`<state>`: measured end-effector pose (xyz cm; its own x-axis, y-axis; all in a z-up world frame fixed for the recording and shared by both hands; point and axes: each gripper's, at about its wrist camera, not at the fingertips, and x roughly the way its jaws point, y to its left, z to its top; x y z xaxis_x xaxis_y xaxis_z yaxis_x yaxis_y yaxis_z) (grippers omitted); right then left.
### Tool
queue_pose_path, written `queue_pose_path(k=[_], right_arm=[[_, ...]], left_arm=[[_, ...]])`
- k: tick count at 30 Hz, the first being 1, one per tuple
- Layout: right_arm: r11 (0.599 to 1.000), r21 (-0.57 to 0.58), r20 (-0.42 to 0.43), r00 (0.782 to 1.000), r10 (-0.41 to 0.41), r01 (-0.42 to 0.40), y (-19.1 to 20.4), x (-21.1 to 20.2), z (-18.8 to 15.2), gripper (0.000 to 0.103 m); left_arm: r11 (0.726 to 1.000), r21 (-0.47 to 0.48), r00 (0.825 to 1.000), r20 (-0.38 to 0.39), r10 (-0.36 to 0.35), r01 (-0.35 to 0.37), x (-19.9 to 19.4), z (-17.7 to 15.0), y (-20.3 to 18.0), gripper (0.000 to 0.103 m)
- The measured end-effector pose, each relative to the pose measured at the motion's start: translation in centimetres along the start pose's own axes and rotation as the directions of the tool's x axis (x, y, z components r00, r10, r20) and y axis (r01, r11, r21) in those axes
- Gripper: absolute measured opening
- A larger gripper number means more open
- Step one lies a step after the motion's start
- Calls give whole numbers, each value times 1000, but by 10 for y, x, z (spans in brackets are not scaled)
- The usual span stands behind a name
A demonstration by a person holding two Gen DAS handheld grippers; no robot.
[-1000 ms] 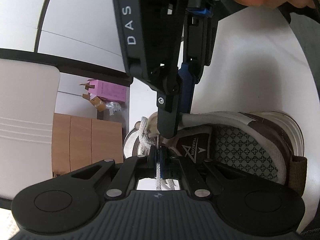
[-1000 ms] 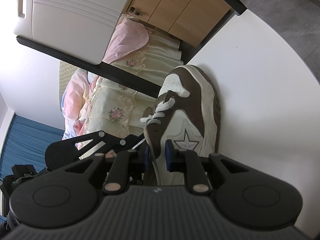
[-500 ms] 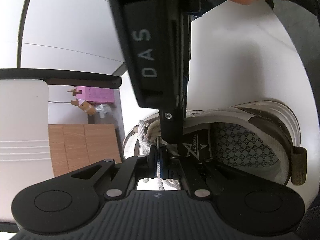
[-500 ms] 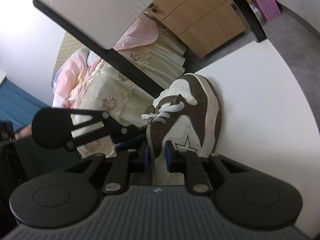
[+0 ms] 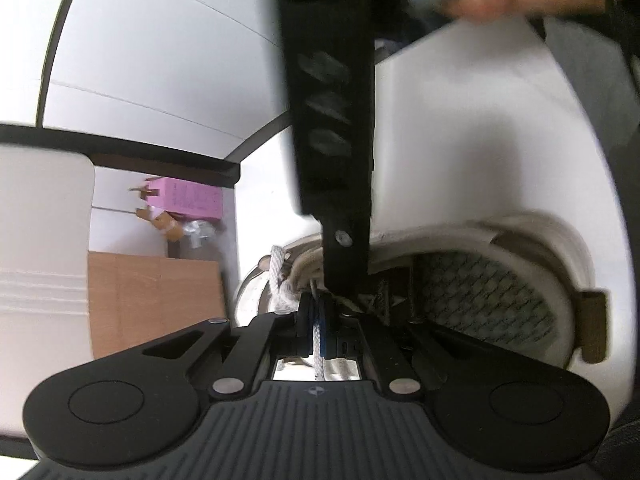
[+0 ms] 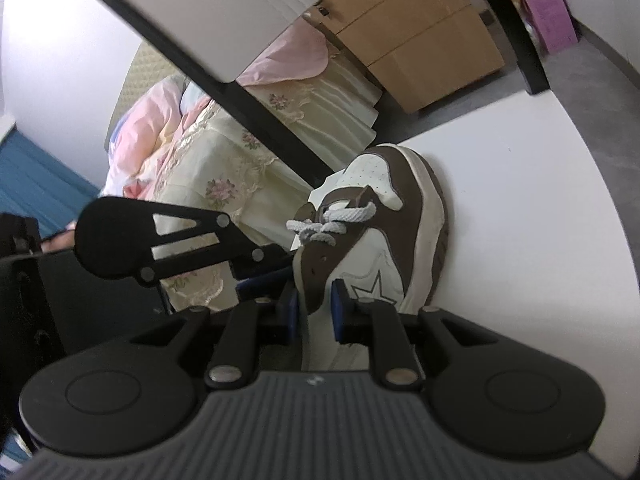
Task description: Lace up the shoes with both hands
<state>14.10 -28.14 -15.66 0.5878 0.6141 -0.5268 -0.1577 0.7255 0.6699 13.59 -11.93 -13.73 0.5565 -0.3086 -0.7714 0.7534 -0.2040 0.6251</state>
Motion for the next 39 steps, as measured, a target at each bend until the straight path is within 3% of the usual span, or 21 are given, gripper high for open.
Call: queue_pose_path(k=[2,12,15,17,20,24,27,28,30,32,39], right_arm=[[998,-65,2,1000,-21,21,8,1,-1,19],[984,150,27,995,94,-97,-20,-5,6,21],[922,332,131,978,162,-197,-48,-14,9,21],[881,434,134,981,142,-187,-64,-9,8,21],[837,502,131,976,174,-216,-72,4,6,21],[853,491,95,984,151,-178,-66,14,5,19],[844,500,104,981,164,-194,-66,16,3,16],[855,484,103,982,158,-188,-63,16,3,15],[883,436,106,984,140,-173,-57,14,3,3],[898,410,111,986,123,-159,-54,10,3,3],[883,447,189,980,66,-146,-63,-3,3,2]], left_arm=[[999,-36,999,17,-36,36,1,-4,10,3],[995,-87,997,60,-44,49,0,-12,15,3],[995,-93,997,62,-37,42,-5,-17,10,3],[995,-95,998,61,-34,39,-6,-15,10,3],[994,-99,998,61,-29,35,-6,-15,10,3],[994,-106,998,60,-24,30,-19,-17,-2,3],[994,-109,998,58,-20,26,-22,-18,-5,3],[994,-111,998,57,-18,25,-24,-18,-6,3],[993,-113,998,58,-15,21,-20,-18,-3,3],[993,-115,998,56,-8,14,-18,-17,-2,3],[990,-141,999,31,37,-32,-23,-13,-8,4]])
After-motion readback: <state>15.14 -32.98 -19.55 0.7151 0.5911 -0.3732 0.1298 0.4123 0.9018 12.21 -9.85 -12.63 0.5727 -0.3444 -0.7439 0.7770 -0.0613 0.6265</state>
